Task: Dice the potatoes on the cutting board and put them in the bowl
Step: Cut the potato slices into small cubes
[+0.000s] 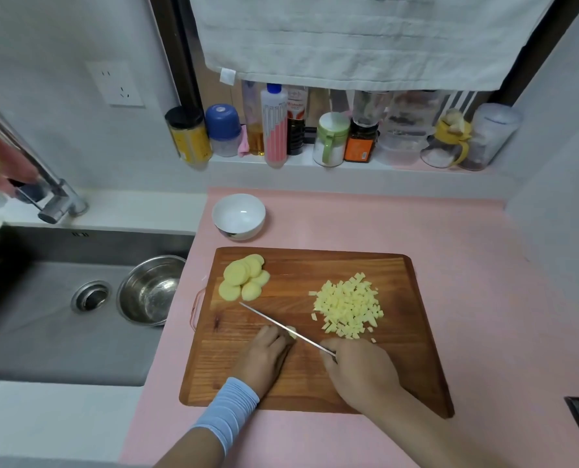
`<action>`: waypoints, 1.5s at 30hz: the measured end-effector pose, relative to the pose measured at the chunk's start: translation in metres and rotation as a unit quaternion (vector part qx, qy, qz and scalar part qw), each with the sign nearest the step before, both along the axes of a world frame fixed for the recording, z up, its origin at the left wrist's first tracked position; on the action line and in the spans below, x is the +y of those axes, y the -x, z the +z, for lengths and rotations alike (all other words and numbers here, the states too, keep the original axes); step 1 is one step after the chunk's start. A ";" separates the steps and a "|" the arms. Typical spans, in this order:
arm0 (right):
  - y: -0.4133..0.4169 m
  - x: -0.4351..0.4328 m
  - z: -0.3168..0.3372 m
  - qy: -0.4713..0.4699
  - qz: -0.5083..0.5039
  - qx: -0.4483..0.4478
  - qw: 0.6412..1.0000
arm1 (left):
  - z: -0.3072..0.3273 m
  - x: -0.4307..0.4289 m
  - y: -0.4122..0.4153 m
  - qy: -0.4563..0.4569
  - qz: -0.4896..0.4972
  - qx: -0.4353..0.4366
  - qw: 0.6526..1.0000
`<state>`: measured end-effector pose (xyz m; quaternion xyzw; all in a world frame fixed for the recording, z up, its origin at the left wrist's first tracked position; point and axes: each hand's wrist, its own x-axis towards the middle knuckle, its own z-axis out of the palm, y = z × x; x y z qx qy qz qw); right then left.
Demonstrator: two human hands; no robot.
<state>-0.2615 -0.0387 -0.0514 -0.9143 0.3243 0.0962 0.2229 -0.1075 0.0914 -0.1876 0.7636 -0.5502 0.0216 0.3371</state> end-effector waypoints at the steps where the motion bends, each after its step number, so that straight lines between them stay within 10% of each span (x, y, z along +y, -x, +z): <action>1: 0.001 0.000 -0.001 0.001 -0.003 0.001 1.000 | 0.000 0.000 0.000 -0.003 -0.002 0.002 1.000; 45: -0.012 -0.008 -0.012 -0.078 -0.006 0.058 0.995 | -0.002 -0.001 -0.002 0.049 0.014 0.000 0.999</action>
